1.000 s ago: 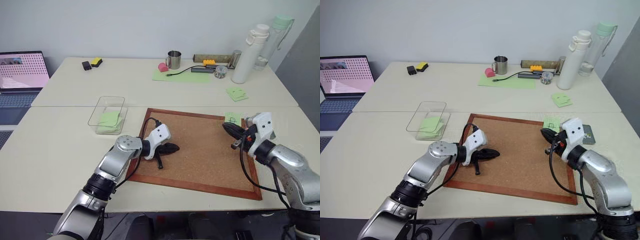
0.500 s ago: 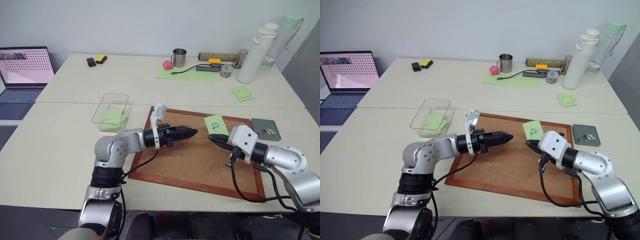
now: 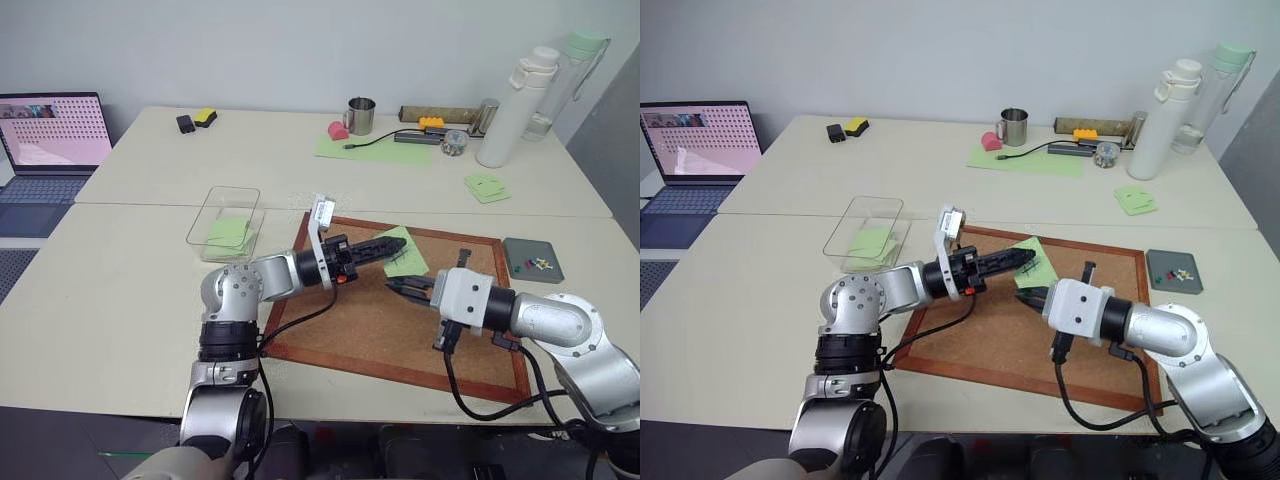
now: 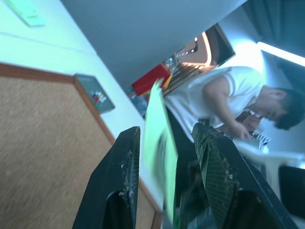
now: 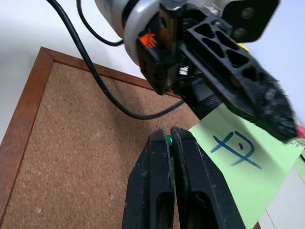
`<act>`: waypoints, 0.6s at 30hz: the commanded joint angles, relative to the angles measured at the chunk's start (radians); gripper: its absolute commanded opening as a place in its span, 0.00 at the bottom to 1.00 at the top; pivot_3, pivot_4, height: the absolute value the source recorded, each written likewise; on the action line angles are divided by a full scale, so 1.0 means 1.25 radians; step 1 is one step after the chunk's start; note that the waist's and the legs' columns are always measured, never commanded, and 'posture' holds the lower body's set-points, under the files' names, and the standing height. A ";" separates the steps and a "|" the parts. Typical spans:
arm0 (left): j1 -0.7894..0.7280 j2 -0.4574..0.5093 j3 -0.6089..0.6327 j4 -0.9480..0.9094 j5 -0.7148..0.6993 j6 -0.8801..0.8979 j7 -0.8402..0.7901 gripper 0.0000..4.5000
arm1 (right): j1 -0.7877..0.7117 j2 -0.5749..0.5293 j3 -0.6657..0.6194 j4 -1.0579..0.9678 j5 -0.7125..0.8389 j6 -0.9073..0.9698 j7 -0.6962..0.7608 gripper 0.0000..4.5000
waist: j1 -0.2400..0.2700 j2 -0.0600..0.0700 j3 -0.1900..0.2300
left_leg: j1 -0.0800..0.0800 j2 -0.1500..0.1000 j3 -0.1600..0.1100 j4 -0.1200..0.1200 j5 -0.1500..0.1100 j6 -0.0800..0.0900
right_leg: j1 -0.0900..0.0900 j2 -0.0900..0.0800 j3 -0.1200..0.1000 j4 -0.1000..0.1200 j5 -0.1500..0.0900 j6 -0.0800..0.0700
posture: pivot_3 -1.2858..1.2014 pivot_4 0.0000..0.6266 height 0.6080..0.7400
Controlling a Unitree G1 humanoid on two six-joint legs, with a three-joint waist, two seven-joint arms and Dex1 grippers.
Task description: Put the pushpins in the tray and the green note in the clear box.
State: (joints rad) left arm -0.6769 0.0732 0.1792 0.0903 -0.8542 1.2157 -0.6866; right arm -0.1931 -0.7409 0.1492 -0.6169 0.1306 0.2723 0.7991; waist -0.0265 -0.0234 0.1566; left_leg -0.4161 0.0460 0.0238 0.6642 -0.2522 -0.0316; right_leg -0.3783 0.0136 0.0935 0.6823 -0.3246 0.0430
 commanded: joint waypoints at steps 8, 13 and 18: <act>0.025 0.035 -0.067 -0.046 -0.026 -0.036 -0.068 0.26 | -0.022 0.004 -0.015 -0.028 -0.004 0.003 -0.003 0.00 | 0.000 0.000 0.000 | 0.000 0.000 0.000 0.000 0.001 -0.001 | 0.000 0.000 0.000 0.000 0.000 0.000 | 0.52 0.24 1.00; 0.023 0.039 -0.074 -0.044 -0.024 -0.047 -0.074 0.02 | -0.026 0.004 -0.018 -0.026 -0.003 0.004 -0.002 0.00 | 0.000 0.000 0.000 | 0.000 0.000 0.000 0.000 0.001 -0.001 | 0.000 0.000 0.000 0.000 0.000 0.000 | 0.52 0.24 1.00; 0.024 0.041 -0.077 -0.042 -0.023 -0.060 -0.075 0.00 | -0.031 0.003 -0.017 -0.027 -0.005 0.004 0.000 0.00 | 0.000 0.000 0.000 | 0.000 0.000 0.000 0.000 0.000 -0.001 | 0.000 0.000 0.000 0.000 0.000 0.000 | 0.52 0.24 1.00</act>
State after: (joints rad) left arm -0.6382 0.1241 0.0853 0.0759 -0.8592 1.1624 -0.7660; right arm -0.2119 -0.7372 0.1489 -0.6206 0.1208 0.2817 0.7992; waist -0.0266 -0.0234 0.1566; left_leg -0.4160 0.0459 0.0237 0.6644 -0.2516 -0.0325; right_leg -0.3781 0.0135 0.0935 0.6823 -0.3246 0.0429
